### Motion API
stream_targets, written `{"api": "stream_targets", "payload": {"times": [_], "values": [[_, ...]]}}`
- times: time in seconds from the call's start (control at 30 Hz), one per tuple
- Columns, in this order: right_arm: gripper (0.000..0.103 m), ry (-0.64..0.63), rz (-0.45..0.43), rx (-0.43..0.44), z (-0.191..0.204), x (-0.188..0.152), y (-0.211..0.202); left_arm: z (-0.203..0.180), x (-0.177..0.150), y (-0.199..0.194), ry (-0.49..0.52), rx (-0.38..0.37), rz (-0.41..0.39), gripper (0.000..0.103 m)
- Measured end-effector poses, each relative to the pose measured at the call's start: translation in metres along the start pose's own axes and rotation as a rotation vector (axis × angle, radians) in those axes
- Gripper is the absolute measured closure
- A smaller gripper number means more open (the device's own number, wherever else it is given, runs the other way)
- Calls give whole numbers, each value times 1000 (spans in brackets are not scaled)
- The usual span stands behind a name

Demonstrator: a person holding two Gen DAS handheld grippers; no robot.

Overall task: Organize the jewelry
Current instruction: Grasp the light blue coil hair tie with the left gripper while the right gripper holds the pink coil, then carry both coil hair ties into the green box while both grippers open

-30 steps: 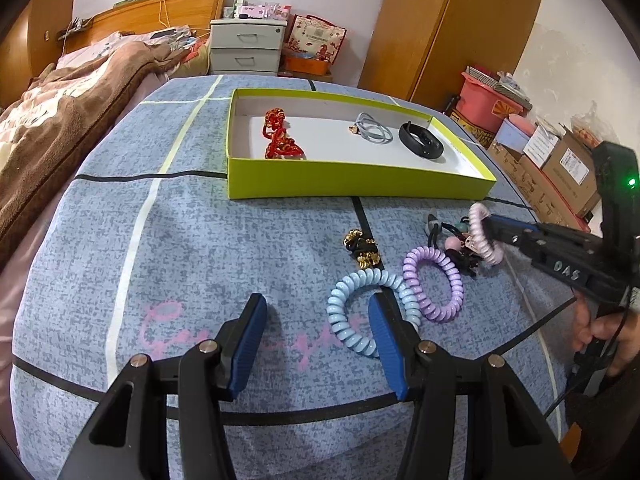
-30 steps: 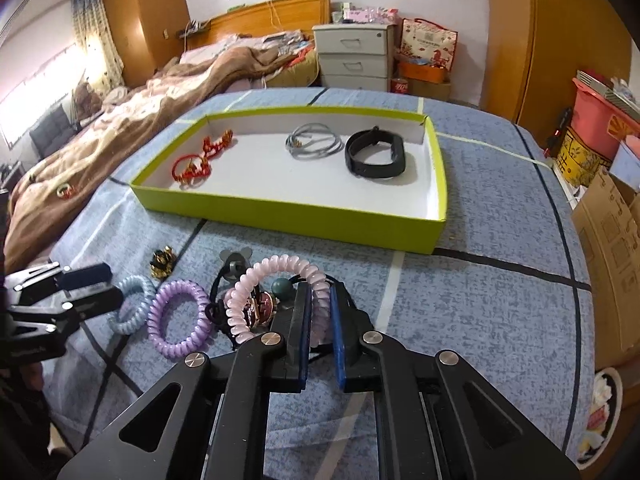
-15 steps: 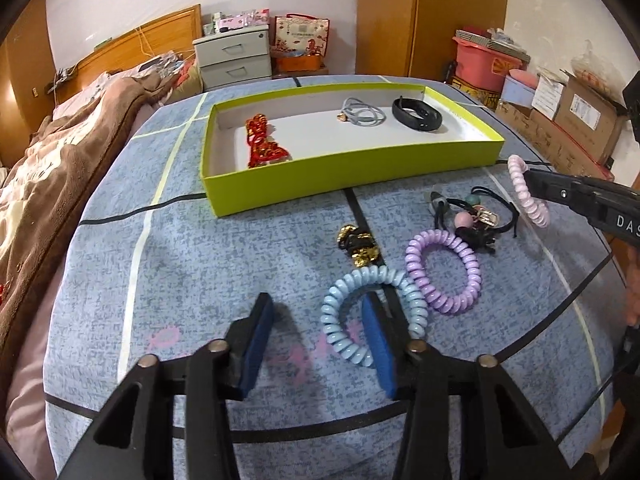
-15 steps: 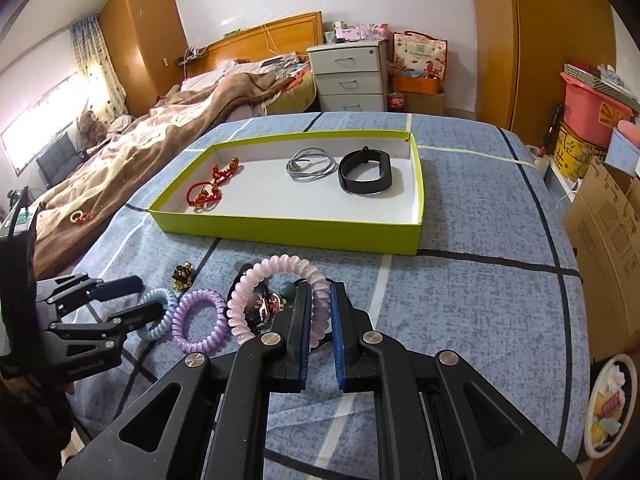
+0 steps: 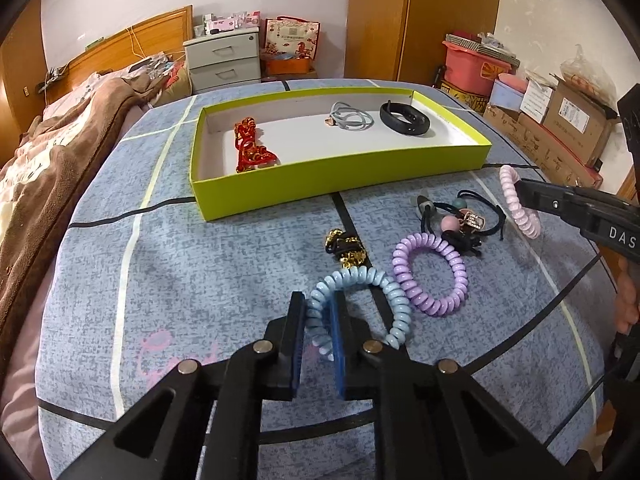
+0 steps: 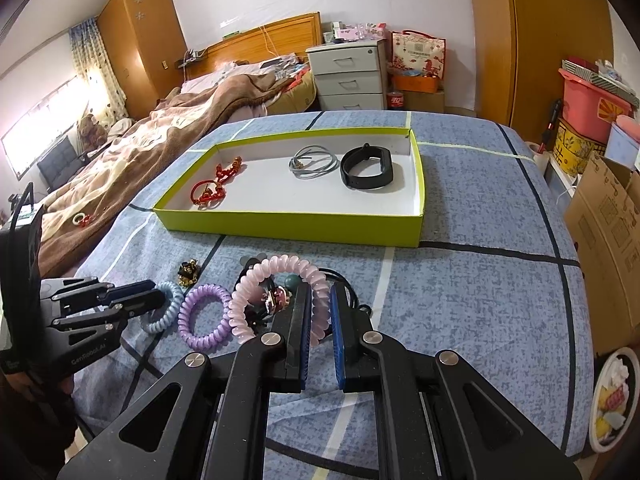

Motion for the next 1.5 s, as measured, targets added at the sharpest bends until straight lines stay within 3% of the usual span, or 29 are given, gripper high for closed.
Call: {"api": "stream_targets", "payload": {"times": [0.9,1.5], "values": [[93,8,-13,-1,1,3,-7,9,21,-33,-68,-40,-108,93],[93,11,-22,-11,-2,46,10,20,89,-28,-80,-72,-157,93]]}}
Point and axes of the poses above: each gripper's, at about its wrist camera, not at the fingertips, and y roughly the way its jaws point, z to its left, x to its top, the point moved 10 cm from there along y, roughly the way its jaws point, and after that the axes turned 11 degrees about -x, right-handed, at the moved point
